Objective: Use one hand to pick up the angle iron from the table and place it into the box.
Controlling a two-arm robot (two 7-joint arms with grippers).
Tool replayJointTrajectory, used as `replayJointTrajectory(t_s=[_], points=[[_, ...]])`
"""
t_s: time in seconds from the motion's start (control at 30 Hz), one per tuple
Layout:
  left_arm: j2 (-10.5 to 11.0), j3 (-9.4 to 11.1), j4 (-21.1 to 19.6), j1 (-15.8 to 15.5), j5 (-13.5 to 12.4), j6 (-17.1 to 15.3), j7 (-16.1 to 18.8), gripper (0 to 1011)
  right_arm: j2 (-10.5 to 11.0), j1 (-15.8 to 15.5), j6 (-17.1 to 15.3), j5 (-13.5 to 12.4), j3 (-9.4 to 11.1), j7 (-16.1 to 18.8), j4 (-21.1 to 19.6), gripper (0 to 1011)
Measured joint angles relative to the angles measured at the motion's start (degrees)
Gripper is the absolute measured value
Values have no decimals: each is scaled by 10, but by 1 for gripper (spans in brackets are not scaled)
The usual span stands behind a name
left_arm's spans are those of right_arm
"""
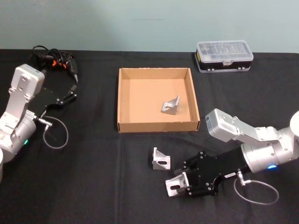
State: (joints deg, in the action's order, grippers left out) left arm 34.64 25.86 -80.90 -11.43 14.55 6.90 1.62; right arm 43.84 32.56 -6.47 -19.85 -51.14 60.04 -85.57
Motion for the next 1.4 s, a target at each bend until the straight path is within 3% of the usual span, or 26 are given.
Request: replayJointTrajectory(t_s=[0.17, 0.4, 0.73, 0.93, 1.0, 1.17, 1.23, 1.4], points=[[0, 0, 0, 0, 0, 0, 0, 1000, 0, 1, 0, -3, 3, -2, -4, 472], [0, 0, 0, 0, 0, 0, 0, 1000, -1, 7, -1, -23, 27, -19, -19, 472], [0, 0, 0, 0, 0, 0, 0, 1000, -20, 19, 4, -40, 80, -95, -19, 472], [0, 0, 0, 0, 0, 0, 0, 1000, -55, 24, 5, -29, 99, -145, 4, 472], [0, 0, 0, 0, 0, 0, 0, 1000, -76, 27, 6, -20, 103, -168, 24, 472], [0, 0, 0, 0, 0, 0, 0, 1000, -104, 35, 10, -4, 104, -187, 55, 472], [0, 0, 0, 0, 0, 0, 0, 1000, -125, 43, 14, 7, 102, -195, 85, 472], [0, 0, 0, 0, 0, 0, 0, 1000, -155, 56, 23, 27, 94, -199, 132, 472]])
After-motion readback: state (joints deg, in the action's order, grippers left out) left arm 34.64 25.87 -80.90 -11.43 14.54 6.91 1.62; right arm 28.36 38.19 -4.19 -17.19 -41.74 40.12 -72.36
